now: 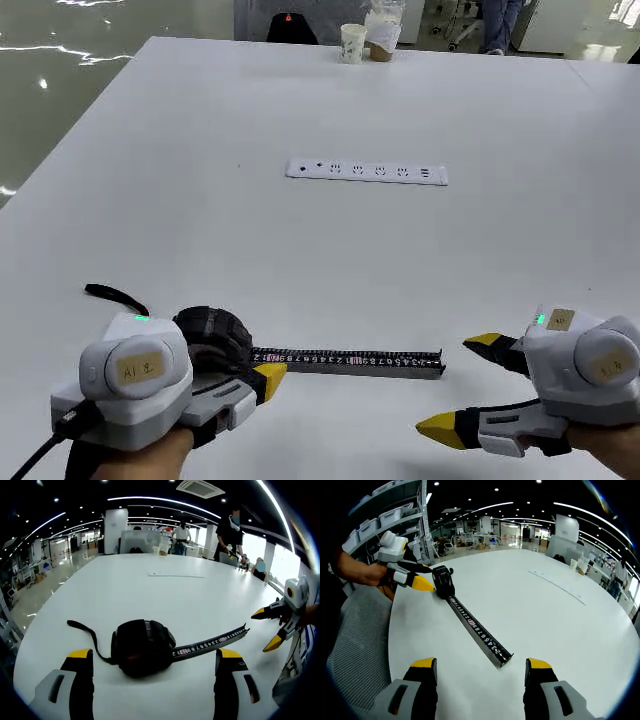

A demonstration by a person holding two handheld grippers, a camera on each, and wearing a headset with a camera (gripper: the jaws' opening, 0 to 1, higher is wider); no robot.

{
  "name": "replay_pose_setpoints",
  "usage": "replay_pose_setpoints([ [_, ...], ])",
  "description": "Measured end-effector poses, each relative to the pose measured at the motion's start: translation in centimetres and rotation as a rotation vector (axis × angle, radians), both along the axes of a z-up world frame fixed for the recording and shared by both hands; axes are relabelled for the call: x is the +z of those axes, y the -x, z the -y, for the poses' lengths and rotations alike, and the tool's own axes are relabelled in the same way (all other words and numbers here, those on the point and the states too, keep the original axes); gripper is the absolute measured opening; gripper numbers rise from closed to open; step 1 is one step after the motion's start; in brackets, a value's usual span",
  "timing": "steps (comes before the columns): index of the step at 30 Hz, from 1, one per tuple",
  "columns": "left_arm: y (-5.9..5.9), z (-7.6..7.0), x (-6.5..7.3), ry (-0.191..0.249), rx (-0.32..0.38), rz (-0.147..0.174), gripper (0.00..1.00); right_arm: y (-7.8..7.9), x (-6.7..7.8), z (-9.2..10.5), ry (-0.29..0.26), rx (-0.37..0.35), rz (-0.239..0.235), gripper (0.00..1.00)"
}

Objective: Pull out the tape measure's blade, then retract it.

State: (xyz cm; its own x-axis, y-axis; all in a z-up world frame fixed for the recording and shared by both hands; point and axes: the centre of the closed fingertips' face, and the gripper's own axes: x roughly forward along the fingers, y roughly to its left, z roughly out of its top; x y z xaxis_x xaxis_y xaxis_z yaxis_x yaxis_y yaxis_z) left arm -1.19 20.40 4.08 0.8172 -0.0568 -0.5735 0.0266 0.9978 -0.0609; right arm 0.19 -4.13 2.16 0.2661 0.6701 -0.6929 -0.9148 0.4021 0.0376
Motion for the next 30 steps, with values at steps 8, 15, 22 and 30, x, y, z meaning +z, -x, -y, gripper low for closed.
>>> replay_pose_setpoints([
  [8,-0.7,-0.1,-0.5,0.005,0.019,-0.007,0.97,-1.0,-0.6,0.1,0.013,0.06,0.013,0.56],
  [15,-1.1,-0.2,-0.9,0.008,0.032,-0.009,0.95,-1.8,-1.3,0.4,0.033,0.119,0.028,0.43],
  [22,-1.9,-0.5,-1.2,0.019,0.052,-0.015,0.87,-2.4,-1.8,0.3,0.036,0.155,0.035,0.3],
  [30,-2.4,-1.0,-1.4,0.036,0.076,-0.02,0.77,-2.8,-2.5,0.2,0.047,0.188,0.043,0.22],
])
